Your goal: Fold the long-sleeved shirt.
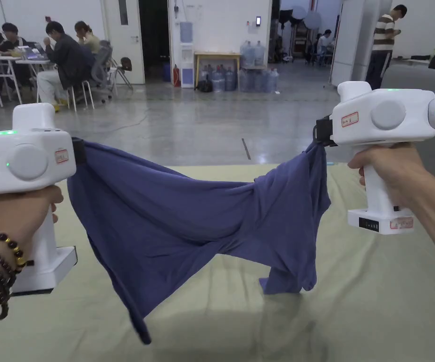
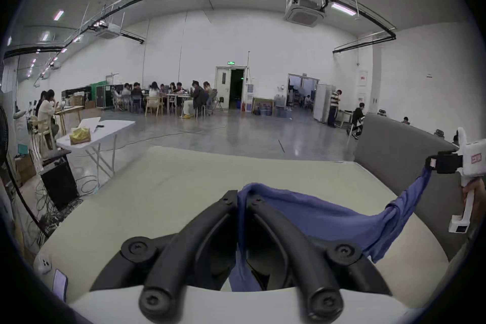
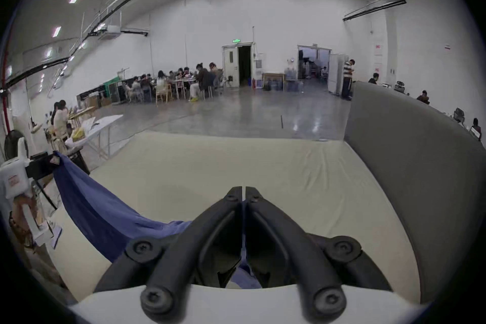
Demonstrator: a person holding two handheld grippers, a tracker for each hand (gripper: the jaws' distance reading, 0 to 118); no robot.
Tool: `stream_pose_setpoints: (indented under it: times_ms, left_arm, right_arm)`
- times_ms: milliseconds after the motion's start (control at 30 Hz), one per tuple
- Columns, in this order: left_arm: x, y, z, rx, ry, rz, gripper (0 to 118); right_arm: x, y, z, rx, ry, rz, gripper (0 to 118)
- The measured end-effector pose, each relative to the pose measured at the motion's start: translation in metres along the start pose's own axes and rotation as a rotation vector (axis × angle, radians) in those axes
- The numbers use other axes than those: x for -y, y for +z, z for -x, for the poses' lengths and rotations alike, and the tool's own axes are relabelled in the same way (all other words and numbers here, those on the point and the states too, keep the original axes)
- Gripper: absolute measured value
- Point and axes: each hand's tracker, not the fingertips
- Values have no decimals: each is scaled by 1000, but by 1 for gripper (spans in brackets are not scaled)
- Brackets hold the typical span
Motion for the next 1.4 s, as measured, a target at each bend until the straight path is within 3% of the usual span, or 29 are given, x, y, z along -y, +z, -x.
stream_pose_setpoints:
  times_ms: [267,533,667,833,933,1100,1267,1400]
  left_arm:
    - [-51,-64,-3,6,35,-5,3]
    - [-55,-83,-9,15,38,-22,3]
    - [-18,-102,-13,9,-11,33,3]
    - [53,-125,-11,22,-24,124,3]
    - [84,-122,-7,32,-6,182,3]
    - [108,-68,4,73,19,148,3]
    - [159,30,18,107,55,132,3]
    - [235,108,29,94,20,165,3]
  right_arm:
    - [-66,-43,-18,96,-17,-46,3]
    - [-85,-49,-22,101,-48,-108,3]
    - [-46,-75,-25,98,-40,-49,3]
    - [39,-114,-33,85,-98,76,3]
    - [79,-120,-34,88,-57,136,3]
    - [114,-55,-35,23,-125,97,3]
    - [181,37,-28,-18,-58,132,3]
    - [266,108,-20,-48,-80,209,3]
